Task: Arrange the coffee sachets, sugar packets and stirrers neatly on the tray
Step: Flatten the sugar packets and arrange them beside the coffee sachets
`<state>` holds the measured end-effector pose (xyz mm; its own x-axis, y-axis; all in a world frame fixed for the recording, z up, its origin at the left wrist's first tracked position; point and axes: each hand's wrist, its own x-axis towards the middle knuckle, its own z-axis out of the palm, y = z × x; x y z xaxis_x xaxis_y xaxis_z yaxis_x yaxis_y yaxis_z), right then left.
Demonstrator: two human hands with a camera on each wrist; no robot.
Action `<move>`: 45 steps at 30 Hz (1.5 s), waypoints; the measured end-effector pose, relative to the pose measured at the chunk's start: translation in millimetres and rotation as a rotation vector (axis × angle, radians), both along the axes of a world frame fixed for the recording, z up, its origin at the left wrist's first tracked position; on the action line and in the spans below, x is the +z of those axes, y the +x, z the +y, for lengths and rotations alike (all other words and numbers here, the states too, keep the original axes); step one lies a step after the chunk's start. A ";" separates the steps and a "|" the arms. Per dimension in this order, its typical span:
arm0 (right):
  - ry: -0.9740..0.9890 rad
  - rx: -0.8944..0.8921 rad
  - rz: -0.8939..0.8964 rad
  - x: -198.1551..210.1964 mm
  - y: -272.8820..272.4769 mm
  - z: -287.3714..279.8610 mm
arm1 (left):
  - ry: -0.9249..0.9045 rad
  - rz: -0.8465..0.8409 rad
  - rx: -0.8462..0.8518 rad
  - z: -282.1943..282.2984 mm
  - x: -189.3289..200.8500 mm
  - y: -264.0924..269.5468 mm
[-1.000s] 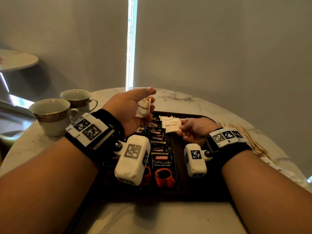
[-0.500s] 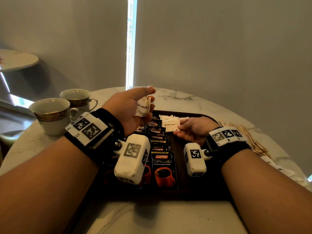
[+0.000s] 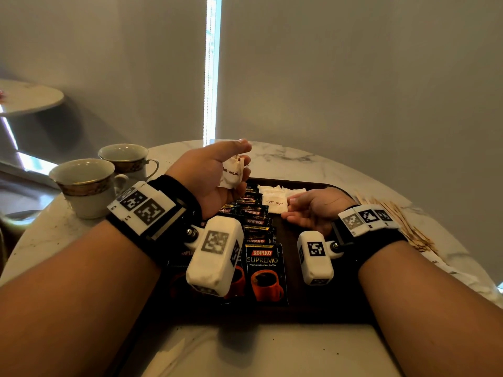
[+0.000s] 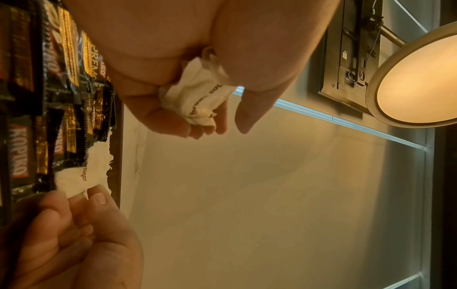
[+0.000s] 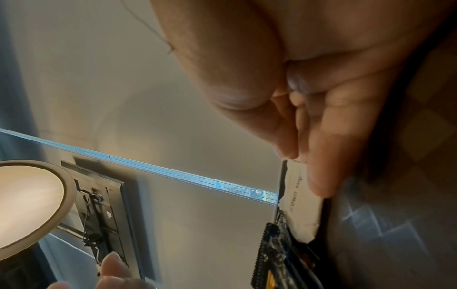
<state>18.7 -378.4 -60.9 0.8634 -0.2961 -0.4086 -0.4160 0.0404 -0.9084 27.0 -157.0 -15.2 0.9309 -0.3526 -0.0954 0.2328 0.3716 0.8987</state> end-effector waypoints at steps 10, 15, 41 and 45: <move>-0.029 -0.049 -0.052 3.3 -3.9 1.6 | -0.130 0.106 -0.056 5.3 2.7 -3.8; -0.007 -0.079 -0.117 5.6 -5.2 3.0 | -0.051 0.058 -0.010 1.1 2.2 -3.9; 0.038 0.201 -0.488 47.2 -38.3 54.6 | 0.047 -0.097 -0.115 -0.5 -0.1 -5.6; 0.067 0.113 -0.524 47.7 -36.7 55.0 | 0.084 -0.073 -0.128 -0.4 1.0 -8.4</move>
<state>-18.0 -323.4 -13.2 0.9814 -0.1782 0.0709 0.0874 0.0864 -0.9924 18.6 -157.4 -14.2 0.8844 -0.4624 -0.0636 0.2067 0.2659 0.9416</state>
